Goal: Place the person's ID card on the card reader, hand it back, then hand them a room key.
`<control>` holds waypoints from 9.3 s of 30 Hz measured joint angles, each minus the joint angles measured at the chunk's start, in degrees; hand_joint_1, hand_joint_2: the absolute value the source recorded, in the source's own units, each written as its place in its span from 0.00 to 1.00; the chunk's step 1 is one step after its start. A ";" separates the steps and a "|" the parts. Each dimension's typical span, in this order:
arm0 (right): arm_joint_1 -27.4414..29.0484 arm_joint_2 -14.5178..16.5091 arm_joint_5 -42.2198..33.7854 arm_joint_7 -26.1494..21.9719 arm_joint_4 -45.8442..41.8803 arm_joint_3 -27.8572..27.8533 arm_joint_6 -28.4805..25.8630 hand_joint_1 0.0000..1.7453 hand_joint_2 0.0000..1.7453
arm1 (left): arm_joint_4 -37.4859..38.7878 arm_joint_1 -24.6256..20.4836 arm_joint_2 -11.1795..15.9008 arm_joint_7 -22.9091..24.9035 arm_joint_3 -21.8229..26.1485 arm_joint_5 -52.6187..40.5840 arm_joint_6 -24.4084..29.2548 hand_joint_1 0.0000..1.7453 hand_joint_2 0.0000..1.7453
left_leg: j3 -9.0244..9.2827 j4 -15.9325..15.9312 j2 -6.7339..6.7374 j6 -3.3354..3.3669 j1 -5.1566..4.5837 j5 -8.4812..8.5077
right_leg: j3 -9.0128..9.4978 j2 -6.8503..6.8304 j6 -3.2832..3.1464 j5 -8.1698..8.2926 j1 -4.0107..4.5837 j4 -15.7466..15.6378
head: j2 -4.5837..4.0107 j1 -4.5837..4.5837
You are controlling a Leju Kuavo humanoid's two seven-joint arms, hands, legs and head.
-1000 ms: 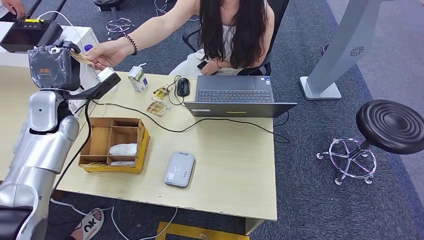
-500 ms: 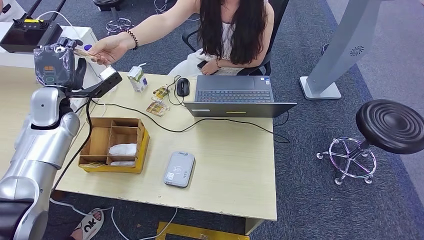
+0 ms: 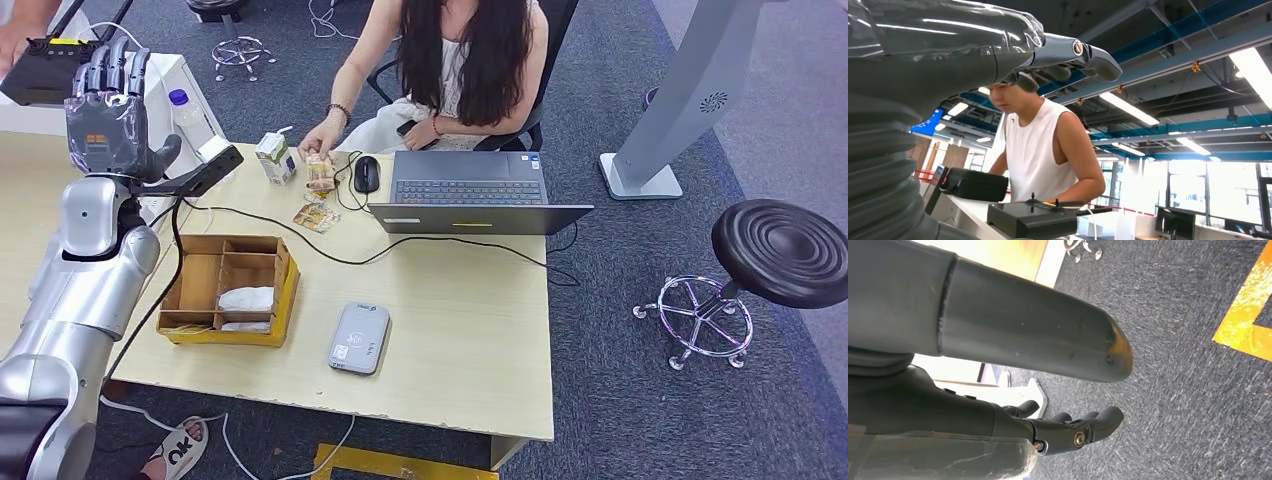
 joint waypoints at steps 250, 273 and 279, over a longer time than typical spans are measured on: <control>0.36 1.29 -9.77 -2.62 0.04 5.31 -2.05 0.00 1.00 | -20.83 46.93 -1.46 -9.68 14.38 3.34 2.75 0.00 1.00 | 0.43 -0.02 0.22 0.10 -0.14 -0.62 | 0.35 0.25 0.07 -0.57 -0.14 -0.02 | 0.00 0.07; 0.29 1.15 -10.53 -2.75 0.04 5.85 -1.99 0.00 1.00 | -20.00 46.69 -1.43 -7.72 14.38 4.98 -2.43 0.00 1.00 | 0.43 -0.02 0.22 0.10 -0.14 -0.62 | 0.35 0.25 0.07 -0.58 -0.14 -0.02 | 0.00 0.07; 0.25 1.08 -10.54 -2.75 0.04 5.99 -1.99 0.00 1.00 | -19.99 46.68 -1.40 -7.69 14.38 4.99 -2.49 0.00 1.00 | 0.43 -0.02 0.22 0.10 -0.14 -0.62 | 0.35 0.25 0.07 -0.57 -0.14 -0.02 | 0.00 0.07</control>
